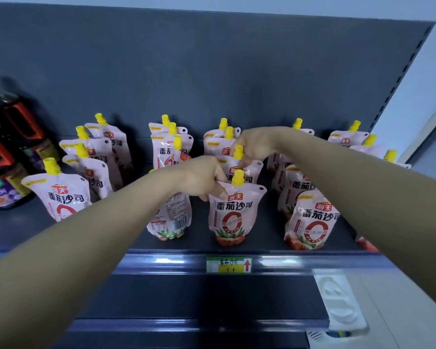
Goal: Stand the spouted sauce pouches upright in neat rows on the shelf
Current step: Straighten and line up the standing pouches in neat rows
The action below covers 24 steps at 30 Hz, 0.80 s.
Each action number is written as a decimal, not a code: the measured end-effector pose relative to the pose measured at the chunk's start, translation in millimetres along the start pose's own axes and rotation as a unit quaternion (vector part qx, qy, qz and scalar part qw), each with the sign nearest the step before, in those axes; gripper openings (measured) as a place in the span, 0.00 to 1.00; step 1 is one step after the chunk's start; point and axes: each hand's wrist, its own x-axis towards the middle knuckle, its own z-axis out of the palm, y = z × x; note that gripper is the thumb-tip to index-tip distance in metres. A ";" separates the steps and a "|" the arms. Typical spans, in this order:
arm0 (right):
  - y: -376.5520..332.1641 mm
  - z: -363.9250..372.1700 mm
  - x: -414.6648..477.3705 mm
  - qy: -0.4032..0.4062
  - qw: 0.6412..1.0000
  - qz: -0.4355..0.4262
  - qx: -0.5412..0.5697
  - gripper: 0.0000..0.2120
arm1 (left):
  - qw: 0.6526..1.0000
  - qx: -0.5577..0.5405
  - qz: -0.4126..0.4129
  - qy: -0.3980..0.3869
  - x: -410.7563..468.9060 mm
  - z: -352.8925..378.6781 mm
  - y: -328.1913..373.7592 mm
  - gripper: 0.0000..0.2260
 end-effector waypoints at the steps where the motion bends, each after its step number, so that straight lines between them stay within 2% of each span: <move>1: 0.1 0.0 0.1 -0.004 1.000 -0.004 0.006 0.06 | 1.000 -0.003 -0.002 -0.002 0.6 1.2 0.8 0.10; 3: 0.4 -0.6 -0.2 -0.013 1.000 -0.007 0.023 0.02 | 1.000 -0.013 -0.009 -0.005 1.4 2.7 2.1 0.10; 6: 0.8 -0.4 0.0 -0.027 0.998 -0.018 0.050 0.12 | 0.999 -0.034 -0.018 -0.018 -0.6 2.9 4.0 0.09; 8: 0.5 0.0 -0.3 -0.029 0.997 -0.020 0.066 0.13 | 0.998 -0.050 -0.021 -0.029 -3.0 3.1 3.7 0.07; 15: 0.1 -1.8 -0.4 -0.030 0.996 -0.022 0.076 0.14 | 0.994 -0.093 -0.028 -0.048 -7.3 3.1 2.2 0.05; 20: 4.6 -2.8 -1.8 -0.046 0.993 -0.012 0.106 0.10 | 0.993 -0.082 -0.029 -0.074 -9.7 -0.7 3.8 0.12; 22: 5.3 -2.3 -2.0 -0.055 0.994 -0.002 0.094 0.09 | 0.995 -0.065 -0.021 -0.070 -12.8 -4.1 4.2 0.12; 24: 5.3 -2.0 -1.3 -0.055 0.996 0.008 0.069 0.11 | 0.997 -0.060 -0.019 -0.054 -16.0 -9.7 2.5 0.11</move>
